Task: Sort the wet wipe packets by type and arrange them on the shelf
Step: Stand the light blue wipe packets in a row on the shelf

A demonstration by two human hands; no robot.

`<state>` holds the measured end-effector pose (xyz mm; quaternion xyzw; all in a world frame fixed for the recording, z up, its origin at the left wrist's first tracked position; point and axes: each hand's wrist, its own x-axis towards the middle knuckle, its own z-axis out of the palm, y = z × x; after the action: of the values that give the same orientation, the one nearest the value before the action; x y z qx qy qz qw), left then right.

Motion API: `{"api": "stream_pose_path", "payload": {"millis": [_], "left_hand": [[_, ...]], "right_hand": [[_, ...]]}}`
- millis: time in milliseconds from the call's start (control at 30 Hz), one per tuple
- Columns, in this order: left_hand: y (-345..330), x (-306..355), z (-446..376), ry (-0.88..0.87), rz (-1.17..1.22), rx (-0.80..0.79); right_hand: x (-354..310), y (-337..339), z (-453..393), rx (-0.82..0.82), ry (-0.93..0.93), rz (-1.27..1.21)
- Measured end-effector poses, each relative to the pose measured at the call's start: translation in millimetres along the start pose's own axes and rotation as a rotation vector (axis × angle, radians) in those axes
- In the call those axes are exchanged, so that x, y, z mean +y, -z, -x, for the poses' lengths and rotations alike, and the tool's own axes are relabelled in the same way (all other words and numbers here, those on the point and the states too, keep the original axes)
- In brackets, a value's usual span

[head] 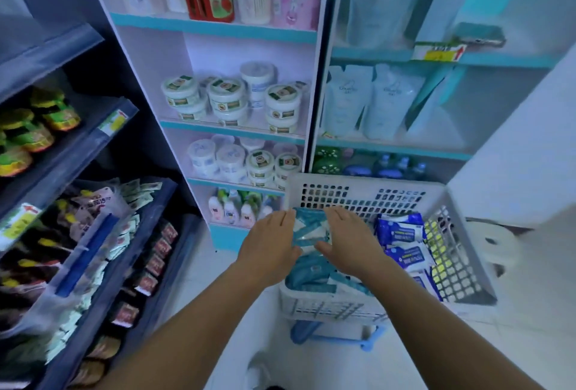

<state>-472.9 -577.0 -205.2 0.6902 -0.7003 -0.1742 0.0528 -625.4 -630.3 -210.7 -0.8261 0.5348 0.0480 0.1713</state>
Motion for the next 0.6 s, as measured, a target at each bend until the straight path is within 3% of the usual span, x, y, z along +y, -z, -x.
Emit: {"api": "stream_pose_path", "payload": {"millis": [333, 600], "left_hand": [[-67, -10, -92, -0.061, -0.036, -0.186], [-121, -5, -140, 0.05, -0.018, -0.209]], "right_hand": [[52, -40, -67, -0.112, -0.127, -0.066], [107, -79, -113, -0.218, -0.079, -0.102]]}}
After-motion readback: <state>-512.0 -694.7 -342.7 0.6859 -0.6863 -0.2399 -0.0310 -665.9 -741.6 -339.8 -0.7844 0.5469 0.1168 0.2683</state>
